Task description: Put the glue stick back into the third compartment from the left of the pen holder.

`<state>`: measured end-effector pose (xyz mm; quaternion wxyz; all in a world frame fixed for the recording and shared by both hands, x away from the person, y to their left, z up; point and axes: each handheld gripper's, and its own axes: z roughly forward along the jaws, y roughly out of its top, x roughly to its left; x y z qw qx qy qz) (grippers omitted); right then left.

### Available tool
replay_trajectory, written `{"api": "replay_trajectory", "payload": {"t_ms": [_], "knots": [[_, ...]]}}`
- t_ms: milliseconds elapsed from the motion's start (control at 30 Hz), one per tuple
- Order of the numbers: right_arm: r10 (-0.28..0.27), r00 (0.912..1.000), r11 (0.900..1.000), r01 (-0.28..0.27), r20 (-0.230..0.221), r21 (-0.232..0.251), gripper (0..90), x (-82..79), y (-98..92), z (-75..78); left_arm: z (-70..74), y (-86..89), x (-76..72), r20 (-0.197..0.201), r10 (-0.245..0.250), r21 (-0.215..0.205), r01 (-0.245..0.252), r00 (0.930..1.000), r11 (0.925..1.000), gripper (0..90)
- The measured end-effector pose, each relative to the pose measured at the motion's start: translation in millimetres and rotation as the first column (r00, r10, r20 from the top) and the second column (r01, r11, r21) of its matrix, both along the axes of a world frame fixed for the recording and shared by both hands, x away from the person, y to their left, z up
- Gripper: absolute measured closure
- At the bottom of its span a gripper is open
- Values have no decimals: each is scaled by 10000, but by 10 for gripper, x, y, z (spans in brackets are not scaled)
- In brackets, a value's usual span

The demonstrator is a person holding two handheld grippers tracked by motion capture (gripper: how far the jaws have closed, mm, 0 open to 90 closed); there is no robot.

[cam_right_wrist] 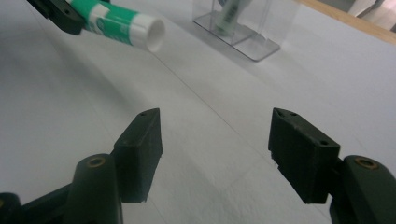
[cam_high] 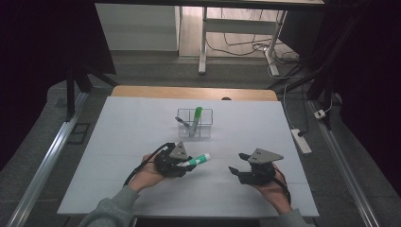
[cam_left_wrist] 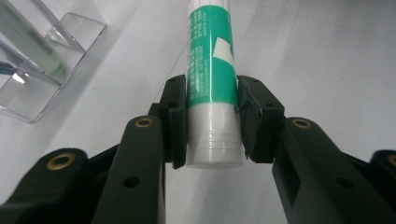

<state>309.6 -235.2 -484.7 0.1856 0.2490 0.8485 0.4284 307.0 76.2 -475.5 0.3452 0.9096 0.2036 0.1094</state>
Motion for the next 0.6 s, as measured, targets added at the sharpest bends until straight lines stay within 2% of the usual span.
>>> {"api": "replay_trajectory", "payload": {"t_ms": [300,500,600], "knots": [[423,9984,9973,-399,386,-610,316,-9,230,10,-32,-130,-1,-101,-373,175,375,9993,9991,646],[989,9940,9881,-927,459,-1230,317,-34,388,17,-65,-219,-6,-235,-619,337,627,9978,9975,646],[1233,9909,9802,-1129,549,-1627,323,-44,442,14,-74,-253,-20,-257,-726,349,735,9970,9967,646]]}}
